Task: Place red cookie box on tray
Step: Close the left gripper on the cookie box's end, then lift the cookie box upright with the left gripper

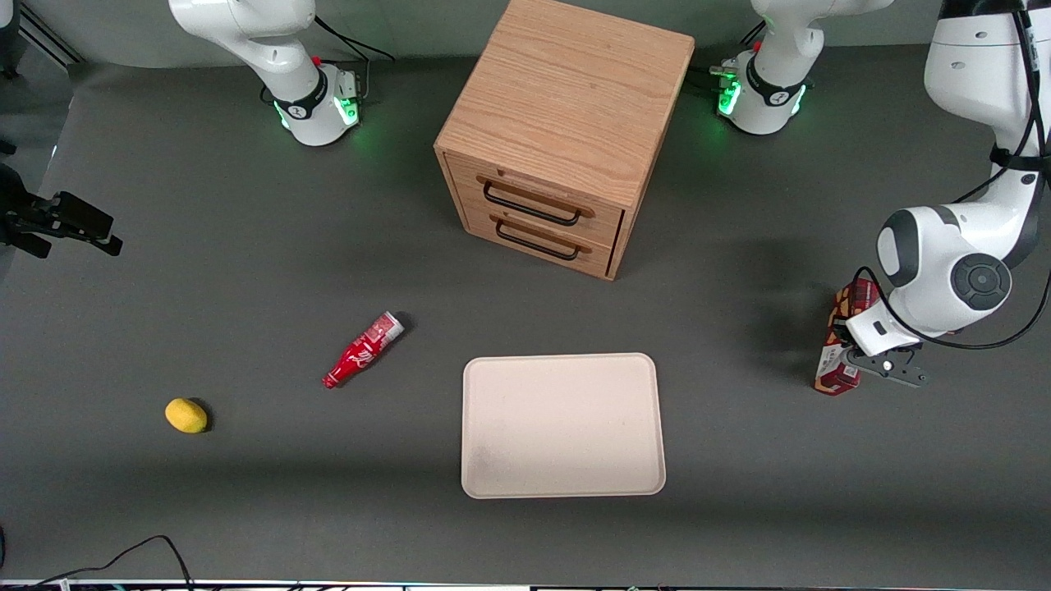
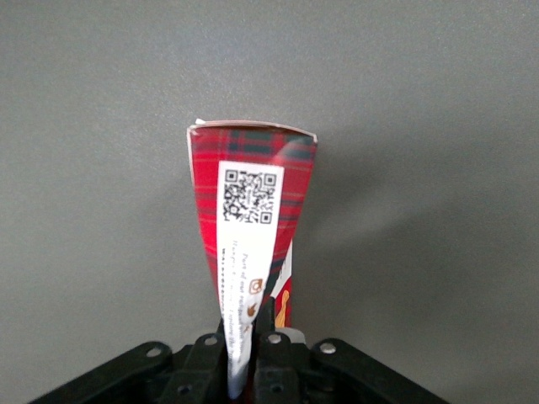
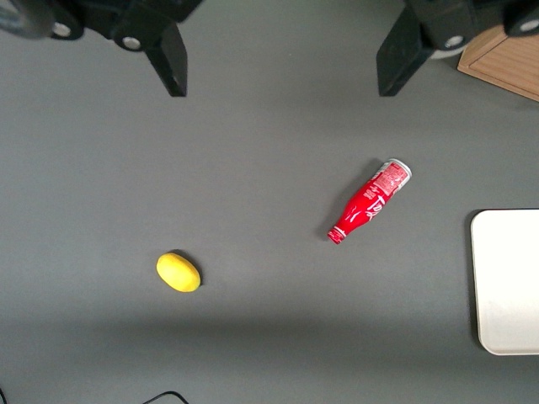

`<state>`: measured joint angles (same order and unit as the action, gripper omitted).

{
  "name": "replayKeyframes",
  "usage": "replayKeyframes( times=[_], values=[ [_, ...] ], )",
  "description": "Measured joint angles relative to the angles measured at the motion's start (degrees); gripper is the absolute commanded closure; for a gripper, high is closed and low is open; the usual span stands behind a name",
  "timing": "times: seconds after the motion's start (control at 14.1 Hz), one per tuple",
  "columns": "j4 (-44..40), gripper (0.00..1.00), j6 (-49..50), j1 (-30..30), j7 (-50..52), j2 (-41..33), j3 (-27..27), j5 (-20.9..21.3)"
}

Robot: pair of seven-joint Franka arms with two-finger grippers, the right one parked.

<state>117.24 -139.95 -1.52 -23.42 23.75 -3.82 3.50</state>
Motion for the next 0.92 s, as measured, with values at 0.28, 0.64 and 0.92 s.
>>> replayKeyframes(
  times=[0.28,0.64,0.92],
  values=[
    [-0.07,1.00,0.03,0.00,-0.03,-0.11,0.00,-0.02],
    [-4.58,1.00,10.17,0.00,-0.05,-3.75,0.18,-1.37],
    [-16.01,1.00,27.94,0.24,-0.05,-8.00,0.54,-1.98]
  ],
)
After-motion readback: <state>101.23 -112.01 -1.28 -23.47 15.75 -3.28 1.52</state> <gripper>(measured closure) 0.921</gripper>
